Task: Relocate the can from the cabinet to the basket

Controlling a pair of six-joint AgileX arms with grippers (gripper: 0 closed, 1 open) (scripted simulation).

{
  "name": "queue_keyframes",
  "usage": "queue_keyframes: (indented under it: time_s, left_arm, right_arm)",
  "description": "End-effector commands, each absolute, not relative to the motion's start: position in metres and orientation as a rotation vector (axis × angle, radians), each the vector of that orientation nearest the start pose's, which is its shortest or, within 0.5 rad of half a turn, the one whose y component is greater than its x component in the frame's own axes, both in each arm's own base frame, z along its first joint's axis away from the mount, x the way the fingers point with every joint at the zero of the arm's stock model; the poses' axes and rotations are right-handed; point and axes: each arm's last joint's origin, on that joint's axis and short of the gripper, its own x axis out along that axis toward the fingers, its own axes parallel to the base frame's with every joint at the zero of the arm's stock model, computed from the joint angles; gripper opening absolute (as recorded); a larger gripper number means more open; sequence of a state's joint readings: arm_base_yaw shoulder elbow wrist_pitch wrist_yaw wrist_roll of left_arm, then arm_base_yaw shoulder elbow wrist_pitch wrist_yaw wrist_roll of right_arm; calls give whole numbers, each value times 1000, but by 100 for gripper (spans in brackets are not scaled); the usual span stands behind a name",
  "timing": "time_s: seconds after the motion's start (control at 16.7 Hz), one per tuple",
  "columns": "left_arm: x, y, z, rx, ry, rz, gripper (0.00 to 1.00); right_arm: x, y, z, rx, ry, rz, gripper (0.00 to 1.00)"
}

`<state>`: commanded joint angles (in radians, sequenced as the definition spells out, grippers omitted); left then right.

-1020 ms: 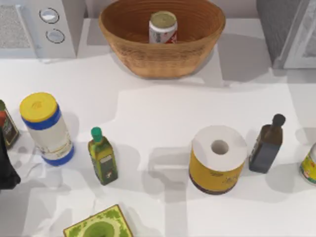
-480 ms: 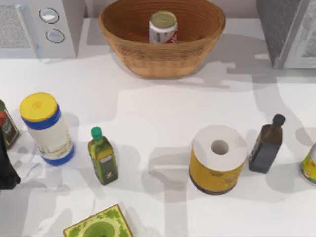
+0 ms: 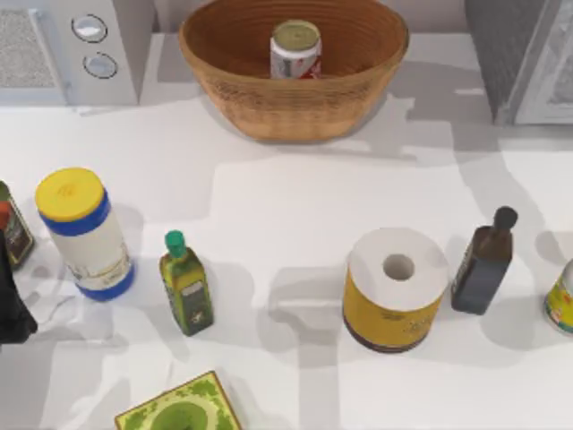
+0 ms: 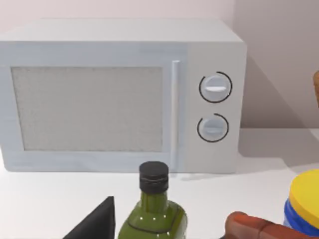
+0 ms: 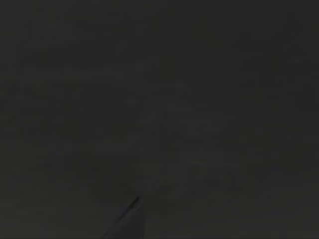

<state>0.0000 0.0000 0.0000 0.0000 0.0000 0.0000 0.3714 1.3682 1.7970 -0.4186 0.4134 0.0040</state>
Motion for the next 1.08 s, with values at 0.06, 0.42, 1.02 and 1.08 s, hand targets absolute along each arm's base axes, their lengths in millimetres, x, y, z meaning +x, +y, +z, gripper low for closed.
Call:
queue_keyframes:
  time_s: [0.06,0.42,1.02,1.08]
  left_arm:
    - [106,-1,160,0,0,0,100]
    - [106,-1,160,0,0,0,100]
    - [106,-1,160,0,0,0,100]
    - [106,-1,160,0,0,0,100]
  right_arm:
    - [260,91,515,-9,-10,-29,100]
    - [263,88,520,-2,-32,-23,100]
    - [215,55,482,-9,-28,-25,100]
    - [206,50,472,-10,-26,-25,100]
